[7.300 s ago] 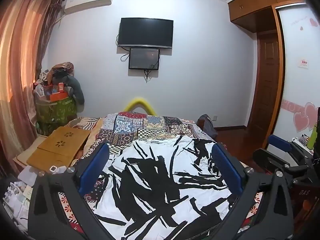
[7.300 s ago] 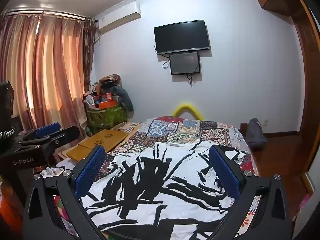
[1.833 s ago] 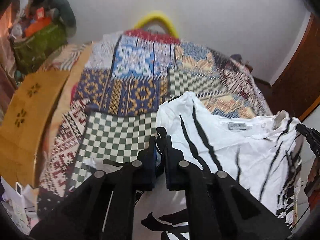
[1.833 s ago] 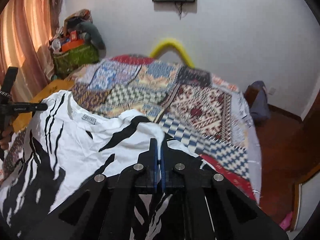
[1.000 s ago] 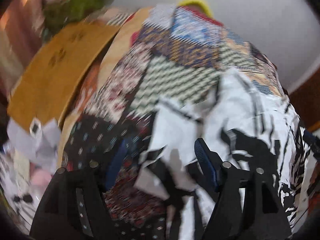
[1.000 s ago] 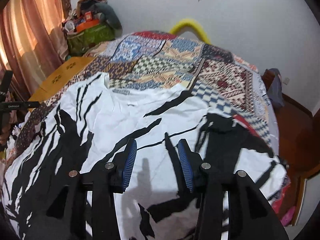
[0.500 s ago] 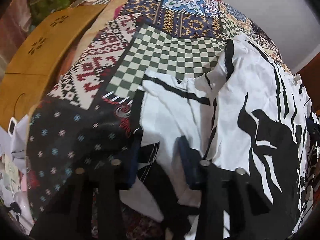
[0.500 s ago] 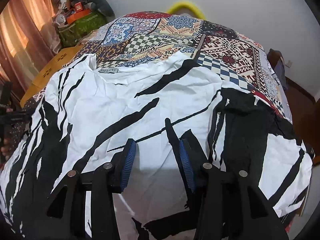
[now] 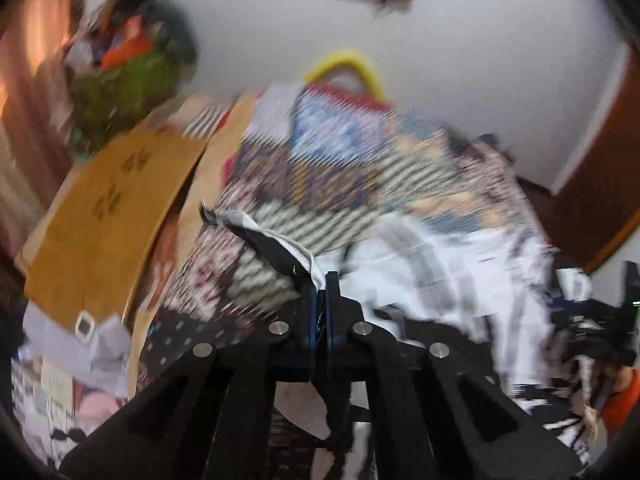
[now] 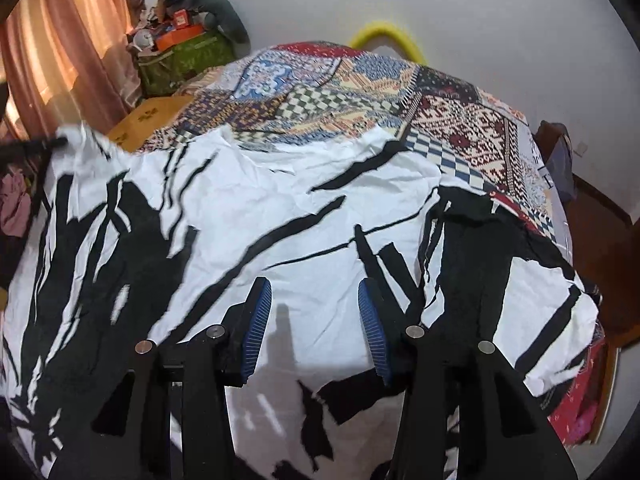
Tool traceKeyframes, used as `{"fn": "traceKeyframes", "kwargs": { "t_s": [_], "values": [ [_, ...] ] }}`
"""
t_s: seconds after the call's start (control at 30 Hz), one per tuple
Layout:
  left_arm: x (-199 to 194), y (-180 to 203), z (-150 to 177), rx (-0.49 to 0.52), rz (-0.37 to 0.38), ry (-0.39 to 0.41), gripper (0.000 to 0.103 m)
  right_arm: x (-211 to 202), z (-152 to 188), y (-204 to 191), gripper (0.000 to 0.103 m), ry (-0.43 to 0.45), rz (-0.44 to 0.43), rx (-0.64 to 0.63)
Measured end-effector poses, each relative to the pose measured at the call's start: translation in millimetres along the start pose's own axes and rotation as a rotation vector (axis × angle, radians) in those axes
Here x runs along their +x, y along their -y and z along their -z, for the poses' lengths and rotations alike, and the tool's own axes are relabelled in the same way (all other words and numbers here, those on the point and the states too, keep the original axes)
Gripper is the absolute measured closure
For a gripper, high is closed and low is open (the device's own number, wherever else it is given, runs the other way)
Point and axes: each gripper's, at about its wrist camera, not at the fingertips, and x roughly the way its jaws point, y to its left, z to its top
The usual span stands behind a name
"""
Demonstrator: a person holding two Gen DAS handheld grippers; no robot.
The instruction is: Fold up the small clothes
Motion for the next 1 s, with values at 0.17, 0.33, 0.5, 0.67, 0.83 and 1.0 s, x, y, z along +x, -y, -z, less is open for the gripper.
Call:
{"fn": "traceKeyframes", "kwargs": {
  "t_s": [0.17,0.33,0.5,0.67,0.83,1.0],
  "values": [
    [-4.0,74.1,-1.8,0.102,0.097,-0.026,0.1,-23.1,-0.3,-9.0,0.061,0.047,-0.038,0.009],
    [54.0,126.0,38.1,0.137,0.164,-0.191,0.1,-47.4,5.2,-20.1,0.061,0.086,-0.058,0.0],
    [102.9,138.8,82.6,0.143,0.128,-0.357,0.099,-58.9,9.1,-28.8,0.061,0.085,-0.071,0.001],
    [65.0,125.7,85.5,0.174,0.19,-0.311,0.067,-51.2,4.2,-38.4,0.057,0.075,-0.082,-0.004],
    [9.7,88.3,66.3,0.164,0.148,-0.126,0.038,-24.4,-7.2,-55.0,0.055,0.051,-0.127,0.009],
    [28.2,38.6,61.7,0.121,0.032,-0.154,0.038,14.2,-18.7,-74.5,0.055,0.025,-0.166,0.023]
  ]
}}
